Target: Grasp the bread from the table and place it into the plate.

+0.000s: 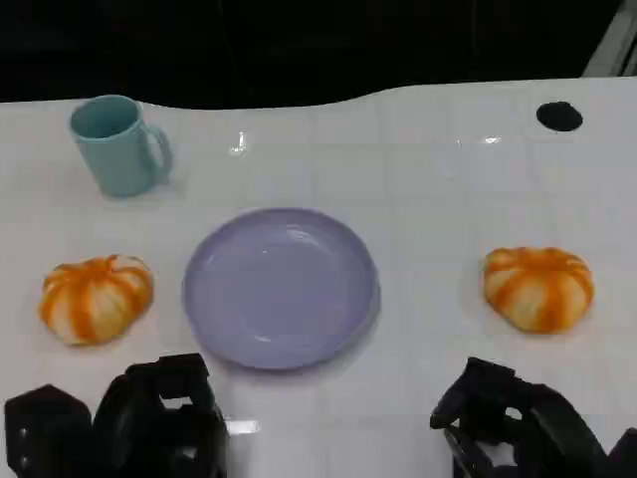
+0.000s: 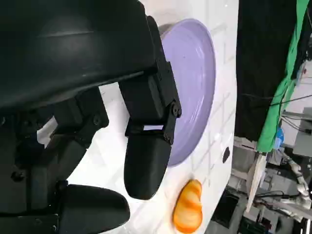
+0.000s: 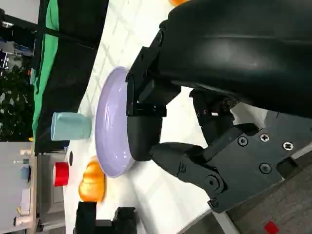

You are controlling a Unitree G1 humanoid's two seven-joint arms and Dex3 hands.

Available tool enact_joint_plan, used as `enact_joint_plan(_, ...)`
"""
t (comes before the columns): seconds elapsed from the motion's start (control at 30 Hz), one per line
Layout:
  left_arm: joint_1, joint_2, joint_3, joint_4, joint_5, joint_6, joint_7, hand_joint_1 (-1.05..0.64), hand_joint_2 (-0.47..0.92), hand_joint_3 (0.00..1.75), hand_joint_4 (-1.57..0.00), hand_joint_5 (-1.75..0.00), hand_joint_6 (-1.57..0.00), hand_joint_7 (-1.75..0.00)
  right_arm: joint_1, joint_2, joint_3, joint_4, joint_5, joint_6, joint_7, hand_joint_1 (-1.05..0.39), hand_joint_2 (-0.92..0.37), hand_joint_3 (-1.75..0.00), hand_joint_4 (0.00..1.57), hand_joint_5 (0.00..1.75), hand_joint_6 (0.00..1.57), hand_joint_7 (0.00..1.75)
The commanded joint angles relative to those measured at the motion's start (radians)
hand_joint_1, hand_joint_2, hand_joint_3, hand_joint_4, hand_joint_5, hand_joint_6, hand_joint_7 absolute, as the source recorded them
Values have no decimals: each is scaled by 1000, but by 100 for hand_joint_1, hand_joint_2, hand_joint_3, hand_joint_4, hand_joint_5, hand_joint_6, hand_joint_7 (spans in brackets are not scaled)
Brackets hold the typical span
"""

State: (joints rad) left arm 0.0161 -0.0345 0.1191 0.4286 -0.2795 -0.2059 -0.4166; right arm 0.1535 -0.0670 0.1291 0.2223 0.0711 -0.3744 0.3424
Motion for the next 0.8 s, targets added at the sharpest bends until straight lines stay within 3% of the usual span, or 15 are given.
enact_joint_plan(0.03, 0, 12, 5, 3, -2, -2, 2, -90, -35, 175, -157, -121, -137, -114, 2, -6, -10, -2, 10, 4, 2, -29, -66, -96, 68, 175, 64, 146)
enact_joint_plan(0.8, -2, 13, 6, 5, -1, -3, 1, -88, -33, 175, -157, -121, -137, -114, 0, -6, -10, 0, 9, 2, 1, -27, -65, -99, 68, 175, 65, 145)
